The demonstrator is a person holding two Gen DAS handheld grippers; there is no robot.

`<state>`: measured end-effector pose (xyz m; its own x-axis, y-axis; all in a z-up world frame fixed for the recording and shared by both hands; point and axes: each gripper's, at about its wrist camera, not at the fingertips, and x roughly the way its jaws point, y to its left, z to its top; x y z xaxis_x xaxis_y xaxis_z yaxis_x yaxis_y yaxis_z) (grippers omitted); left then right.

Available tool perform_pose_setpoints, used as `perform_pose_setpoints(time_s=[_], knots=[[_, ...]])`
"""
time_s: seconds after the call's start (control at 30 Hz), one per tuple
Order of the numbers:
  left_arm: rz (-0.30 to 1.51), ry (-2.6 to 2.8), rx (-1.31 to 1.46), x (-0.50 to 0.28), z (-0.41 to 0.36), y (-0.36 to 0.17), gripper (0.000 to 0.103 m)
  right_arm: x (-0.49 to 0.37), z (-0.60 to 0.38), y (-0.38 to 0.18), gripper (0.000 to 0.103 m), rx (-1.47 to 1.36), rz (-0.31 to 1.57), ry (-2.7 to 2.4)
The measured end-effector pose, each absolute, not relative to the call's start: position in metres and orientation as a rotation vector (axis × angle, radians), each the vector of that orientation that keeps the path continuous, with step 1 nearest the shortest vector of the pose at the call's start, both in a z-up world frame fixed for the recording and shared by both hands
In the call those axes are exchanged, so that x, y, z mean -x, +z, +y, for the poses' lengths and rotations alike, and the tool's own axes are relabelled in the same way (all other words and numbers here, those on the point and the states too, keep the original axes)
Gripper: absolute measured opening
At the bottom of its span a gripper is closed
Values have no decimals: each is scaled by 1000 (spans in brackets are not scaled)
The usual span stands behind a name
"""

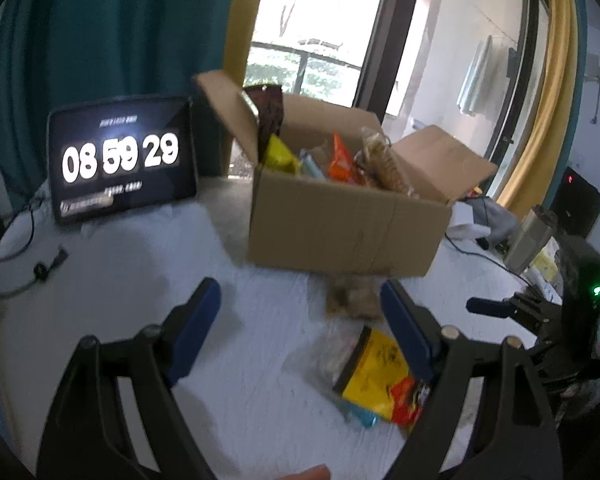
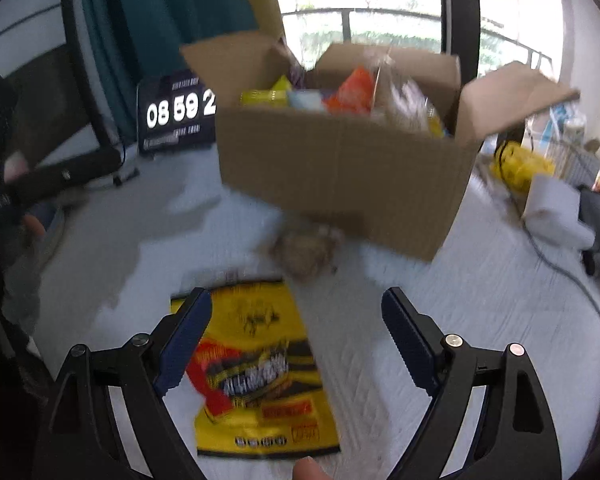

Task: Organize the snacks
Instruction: 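Move both tools back toward the yellow chip bag and clear packet, then grasp the yellow chip bag with the right tool while the left grasps the clear blue-labelled packet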

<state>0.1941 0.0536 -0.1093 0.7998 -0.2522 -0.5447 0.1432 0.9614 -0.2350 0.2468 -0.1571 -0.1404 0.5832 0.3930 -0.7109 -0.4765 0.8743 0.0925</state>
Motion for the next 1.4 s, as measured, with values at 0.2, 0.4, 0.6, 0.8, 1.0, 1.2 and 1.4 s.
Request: perform_pose_setpoints(time_s=[0.2,0.4,0.6,0.8,1.0,1.2,1.4], knots=[[667,-186,177,-179,59,-131,83,-237,-149,-173,89,168,881,572],[703,-151,196,-171,66,-143,83,-236,-138,-195,89,215,945,656],[746,-124,213,-169,65,-156,83,-237,-129,-207,89,209,934,673],[775,-129,188,-172,48,-163,83,-234,-125,-209,75,205,906,661],[799,-153,160,-177,25,-166,83,-230,-131,-210,70,203,889,661],[822,-178,130,-184,3,-168,83,-226,-158,-201,69,160,872,650],[857,-197,118,-195,-19,-178,83,-227,-188,-188,70,108,843,606]])
